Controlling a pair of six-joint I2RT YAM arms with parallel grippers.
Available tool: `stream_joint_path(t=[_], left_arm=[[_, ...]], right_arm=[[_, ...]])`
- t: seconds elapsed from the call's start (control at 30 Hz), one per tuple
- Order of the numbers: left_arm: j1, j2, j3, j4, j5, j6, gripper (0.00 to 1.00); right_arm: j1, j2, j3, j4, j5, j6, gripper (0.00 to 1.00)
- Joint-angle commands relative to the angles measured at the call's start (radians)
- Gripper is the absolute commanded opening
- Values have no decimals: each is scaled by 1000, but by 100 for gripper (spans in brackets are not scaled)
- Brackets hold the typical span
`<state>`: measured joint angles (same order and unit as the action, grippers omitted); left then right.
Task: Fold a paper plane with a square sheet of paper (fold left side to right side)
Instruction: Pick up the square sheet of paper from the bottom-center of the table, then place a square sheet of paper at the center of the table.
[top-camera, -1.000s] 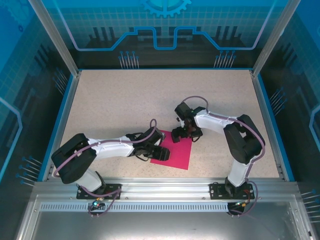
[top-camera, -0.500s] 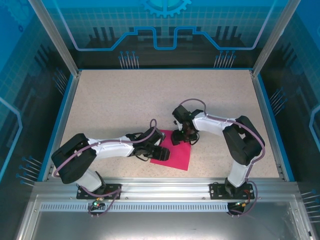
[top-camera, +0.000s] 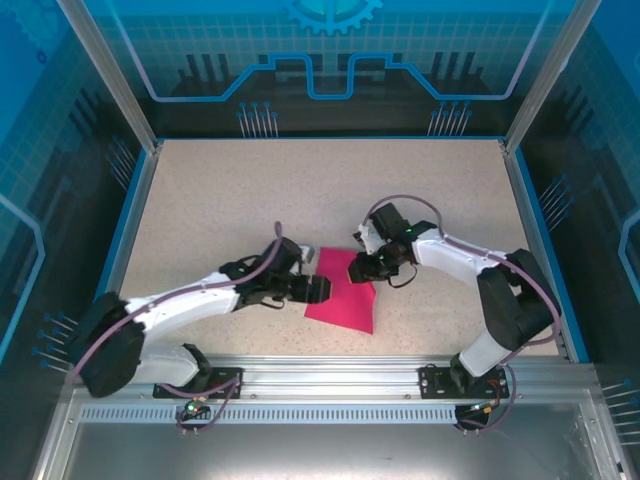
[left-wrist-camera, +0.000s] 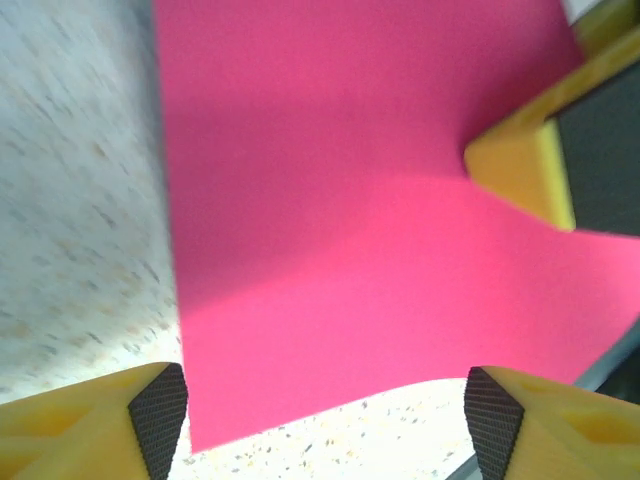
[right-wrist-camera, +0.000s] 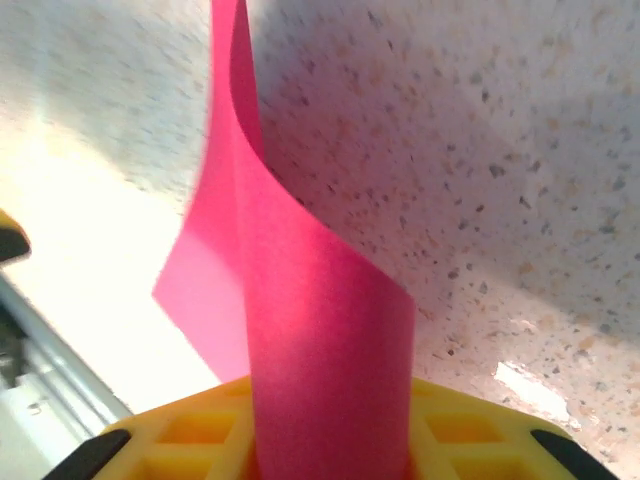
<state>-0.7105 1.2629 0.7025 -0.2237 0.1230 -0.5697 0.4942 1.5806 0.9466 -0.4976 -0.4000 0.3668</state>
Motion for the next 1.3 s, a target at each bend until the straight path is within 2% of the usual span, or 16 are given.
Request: stream_joint_path(t=[0.0, 0.17, 0.4, 0.53, 0.73, 0.9, 1.0, 1.2, 1.27], left_arm=[[112, -90, -31, -13, 114, 39, 80], [234, -174, 14, 2, 288, 105, 86], [274, -256, 144, 13, 455, 209, 90], [280, -266, 221, 24, 539, 268, 91], [279, -239, 326, -12, 617, 347, 91], [280, -211, 365, 15, 722, 349, 88], [280, -201, 368, 15, 749, 359, 79], [281, -186, 358, 4, 769, 362, 24], [280, -188, 346, 4, 757, 355, 8]], right_arm=[[-82, -85, -38, 98, -235, -66, 29], [-177, -235, -25, 117, -422, -111, 29], [-216, -411, 113, 4, -623, -204, 29], [-216, -438, 217, -73, -723, -272, 29], [-209, -430, 353, -226, -802, -386, 29], [-201, -429, 367, -236, -798, -388, 29], [-201, -426, 358, -223, -791, -380, 29], [-201, -418, 351, -205, -745, -359, 31], [-206, -416, 351, -211, -704, -355, 37]])
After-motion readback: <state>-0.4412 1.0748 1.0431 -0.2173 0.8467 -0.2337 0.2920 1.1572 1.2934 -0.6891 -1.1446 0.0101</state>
